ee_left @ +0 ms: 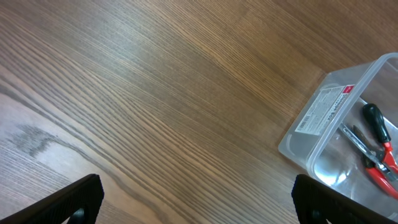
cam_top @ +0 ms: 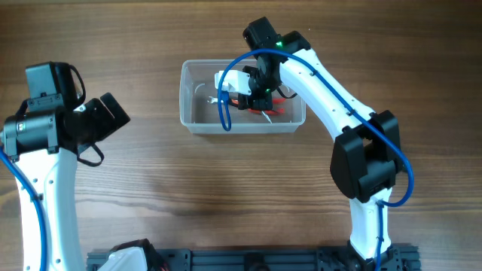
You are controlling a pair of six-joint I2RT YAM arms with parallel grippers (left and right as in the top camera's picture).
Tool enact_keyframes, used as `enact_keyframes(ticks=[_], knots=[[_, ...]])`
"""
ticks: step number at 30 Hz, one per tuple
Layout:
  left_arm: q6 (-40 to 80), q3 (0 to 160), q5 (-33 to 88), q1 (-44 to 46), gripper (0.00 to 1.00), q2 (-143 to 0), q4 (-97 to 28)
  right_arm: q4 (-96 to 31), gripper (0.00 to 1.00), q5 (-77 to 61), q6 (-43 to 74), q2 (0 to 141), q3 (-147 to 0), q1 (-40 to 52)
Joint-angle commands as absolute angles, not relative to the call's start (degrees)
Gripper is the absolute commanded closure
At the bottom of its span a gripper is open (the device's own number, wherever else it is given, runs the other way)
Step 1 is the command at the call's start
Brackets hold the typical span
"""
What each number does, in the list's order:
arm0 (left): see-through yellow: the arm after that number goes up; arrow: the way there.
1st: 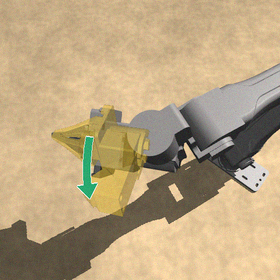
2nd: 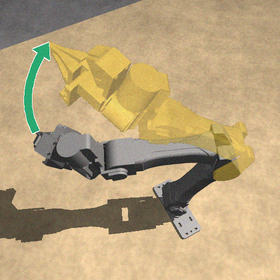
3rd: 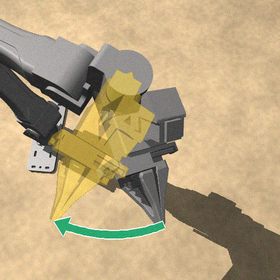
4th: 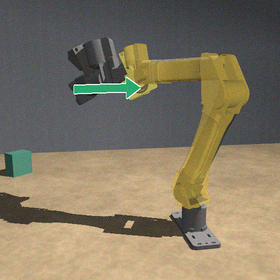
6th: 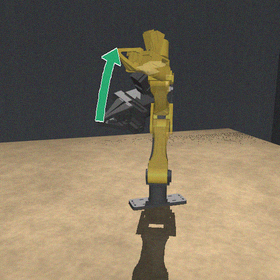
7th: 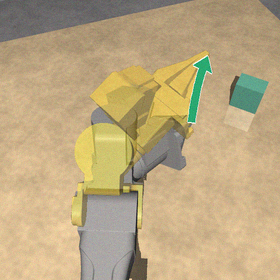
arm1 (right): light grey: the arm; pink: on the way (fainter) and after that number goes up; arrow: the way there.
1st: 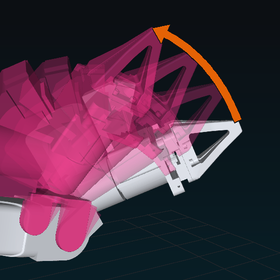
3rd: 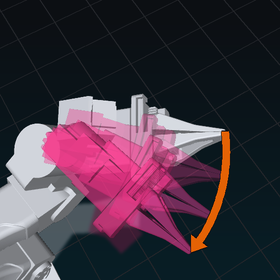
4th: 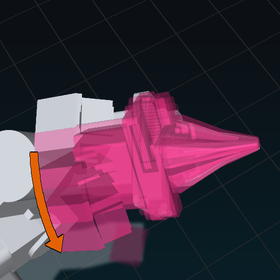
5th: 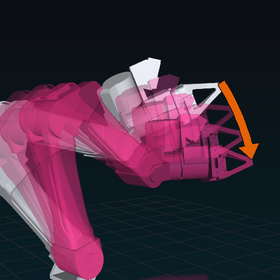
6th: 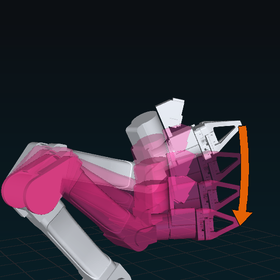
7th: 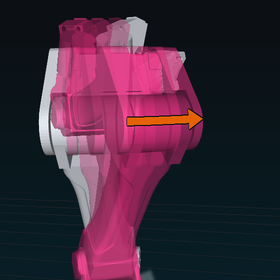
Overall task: Pack container
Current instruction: 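Carry the pliers into the container and lower them, then move the right gripper to the green screwdriver and grasp it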
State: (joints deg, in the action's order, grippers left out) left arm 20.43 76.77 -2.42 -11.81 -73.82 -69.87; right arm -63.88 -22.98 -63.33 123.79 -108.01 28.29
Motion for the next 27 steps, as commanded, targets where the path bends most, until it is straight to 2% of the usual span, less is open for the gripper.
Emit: enact_keyframes(ticks=[1,2,4,8,12,14,16,17,18,19,22,27], knots=[[19.94,76.88,-1.93,-12.12,0.0,-73.82,-69.6,-62.83,0.96,-25.04,-64.51,125.23,-108.09,28.05],[19.94,76.88,-1.93,-12.12,0.0,-73.82,-69.6,-62.57,0.91,-24.58,-64.42,125.32,-107.98,28.03],[19.94,76.88,-1.93,-12.12,0.0,-73.82,-69.63,-62.08,0.7,-23.22,-64.29,125.32,-107.66,28.01],[19.94,76.88,-1.93,-12.12,0.0,-73.82,-69.47,-61.56,0.63,-20.82,-62.24,125.25,-107.68,27.29],[19.92,76.88,-1.93,-12.12,0.0,-73.82,-69.47,-61.63,0.6,-14.02,-46.11,121.93,-109.91,25.69],[19.9,76.88,-1.93,-12.12,0.0,-73.82,-69.47,-64.38,0.53,-9.08,-39.42,116.73,-111.66,23.33],[19.9,76.88,-1.93,-12.12,0.0,-73.82,-69.47,-65.06,0.5,-4.78,-32.69,110.54,-111.85,20.05],[19.9,76.88,-1.93,-12.12,0.0,-73.82,-69.47,-65.43,0.44,-4.43,-29.1,106.32,-111.85,17.47],[19.88,76.88,-1.93,-12.12,0.0,-73.82,-69.47,-65.6,0.09,-4.47,-27.18,104.14,-111.85,15.94],[19.86,76.88,-1.93,-12.12,0.0,-73.82,-69.47,-66.08,0.0,-4.47,-22.81,100.03,-111.85,12.67],[19.7,76.88,-1.93,-12.12,0.0,-73.82,-69.6,-69.8,0.0,-4.47,-14.22,92.07,-111.85,3.49],[19.66,76.88,-1.96,-12.12,0.0,-73.82,-70.3,-86.37,0.0,-5.54,-6.72,84.07,-111.83,-9.52]])
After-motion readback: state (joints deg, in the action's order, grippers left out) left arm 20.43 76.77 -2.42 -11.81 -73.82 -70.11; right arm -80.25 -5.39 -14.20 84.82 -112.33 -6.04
